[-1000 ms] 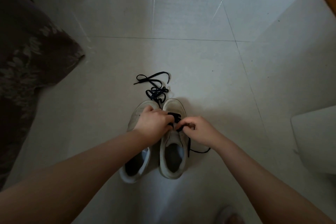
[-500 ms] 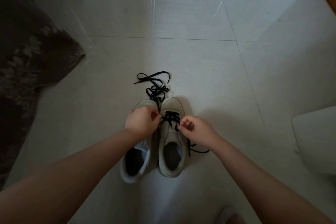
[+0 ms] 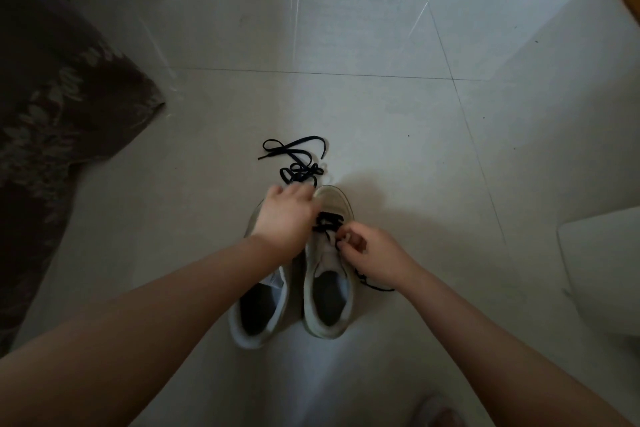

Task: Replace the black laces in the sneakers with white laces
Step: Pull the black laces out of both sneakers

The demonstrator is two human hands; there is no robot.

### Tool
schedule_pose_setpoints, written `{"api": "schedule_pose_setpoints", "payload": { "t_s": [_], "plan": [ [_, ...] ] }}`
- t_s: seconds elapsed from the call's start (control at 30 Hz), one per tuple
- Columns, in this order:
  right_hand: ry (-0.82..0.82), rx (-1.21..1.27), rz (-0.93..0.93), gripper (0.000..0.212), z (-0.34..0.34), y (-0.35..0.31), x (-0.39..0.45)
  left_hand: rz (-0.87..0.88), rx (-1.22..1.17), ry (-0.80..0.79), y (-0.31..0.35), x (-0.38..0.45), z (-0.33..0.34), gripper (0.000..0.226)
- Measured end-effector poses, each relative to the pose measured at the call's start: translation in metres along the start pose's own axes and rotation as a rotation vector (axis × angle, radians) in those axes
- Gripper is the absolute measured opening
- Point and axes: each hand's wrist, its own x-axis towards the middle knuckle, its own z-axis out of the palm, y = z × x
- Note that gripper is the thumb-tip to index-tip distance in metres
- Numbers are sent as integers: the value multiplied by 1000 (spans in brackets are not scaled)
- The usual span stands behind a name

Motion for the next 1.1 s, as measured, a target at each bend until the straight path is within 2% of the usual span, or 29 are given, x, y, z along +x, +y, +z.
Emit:
{"api": "schedule_pose_setpoints", "payload": {
  "t_s": [0.13, 0.2, 0.27, 0.33, 0.4, 0.47, 0.53, 0.63, 0.83, 0.93, 1.03, 1.1],
  "plan": [
    [-7, 26, 2, 8, 1, 0, -2, -321, -77, 34, -34, -5, 9, 22],
    [-8, 30, 5, 8, 2, 1, -1, -380, -52, -4, -43, -8, 14, 23],
    [-4, 33, 7, 7, 2, 1, 0, -316, -64, 47, -37, -11, 15, 22],
    [-1, 23, 5, 7, 3, 1, 1, -131, -130, 160, -22, -11, 13, 23],
    [-9, 0, 15, 9, 2, -1, 2, 95, -148, 208, -8, -11, 11, 22],
    [-20, 0, 30, 10, 1, -4, 2, 215, -108, 181, 3, -7, 13, 13],
    [-20, -11, 35, 11, -1, -5, 2, 209, -54, 75, 11, -5, 9, 13],
    [-22, -36, 36, 11, -1, -6, 1, 156, -30, -28, 17, 1, 11, 26],
    [-20, -33, 19, 14, -1, -5, 0, 69, -47, -94, 15, 7, 3, 23],
    [-14, 3, 3, 10, 0, -1, -1, -113, -8, -44, -2, 6, -2, 29],
    [-19, 54, -5, 8, 2, 1, -1, -337, 60, -123, -33, 1, -4, 29],
    [-16, 69, -3, 8, 3, 1, -1, -394, 95, -178, -45, -4, 0, 28]
  ]
}}
